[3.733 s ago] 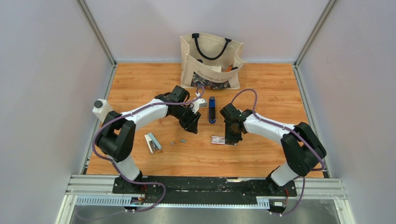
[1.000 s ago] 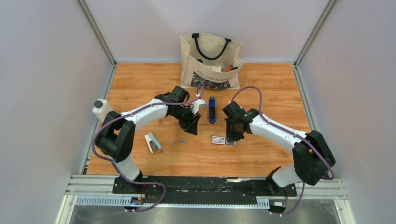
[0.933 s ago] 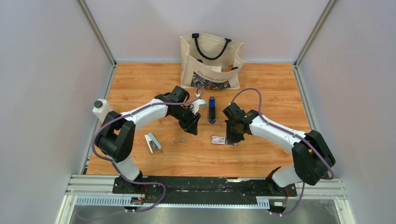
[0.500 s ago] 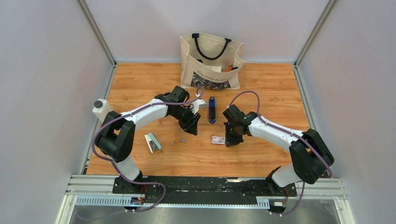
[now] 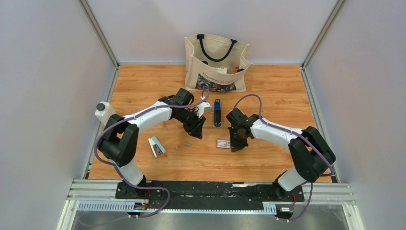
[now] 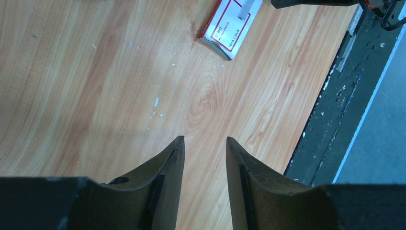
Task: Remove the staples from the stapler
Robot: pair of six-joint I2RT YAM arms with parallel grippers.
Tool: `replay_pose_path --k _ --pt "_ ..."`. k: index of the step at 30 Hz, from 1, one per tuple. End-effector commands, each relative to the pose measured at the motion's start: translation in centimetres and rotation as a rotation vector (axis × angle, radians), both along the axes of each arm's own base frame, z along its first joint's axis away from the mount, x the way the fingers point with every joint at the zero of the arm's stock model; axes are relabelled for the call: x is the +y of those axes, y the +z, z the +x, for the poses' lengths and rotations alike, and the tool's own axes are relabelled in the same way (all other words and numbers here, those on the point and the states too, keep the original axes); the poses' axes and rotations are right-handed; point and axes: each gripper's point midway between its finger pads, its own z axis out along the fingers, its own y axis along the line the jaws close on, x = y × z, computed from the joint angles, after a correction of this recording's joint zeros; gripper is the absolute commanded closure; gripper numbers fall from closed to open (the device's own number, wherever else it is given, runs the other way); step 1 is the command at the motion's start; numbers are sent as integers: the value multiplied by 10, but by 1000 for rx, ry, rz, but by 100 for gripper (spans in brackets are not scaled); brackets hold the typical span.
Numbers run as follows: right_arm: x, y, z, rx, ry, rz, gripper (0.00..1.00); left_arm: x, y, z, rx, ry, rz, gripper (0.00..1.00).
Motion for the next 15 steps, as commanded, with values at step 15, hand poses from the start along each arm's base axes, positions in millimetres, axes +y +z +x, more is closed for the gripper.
replay_pose_path --k 15 --pt "11 11 34 -121 13 23 100 -6 22 4 -64 -39 -52 54"
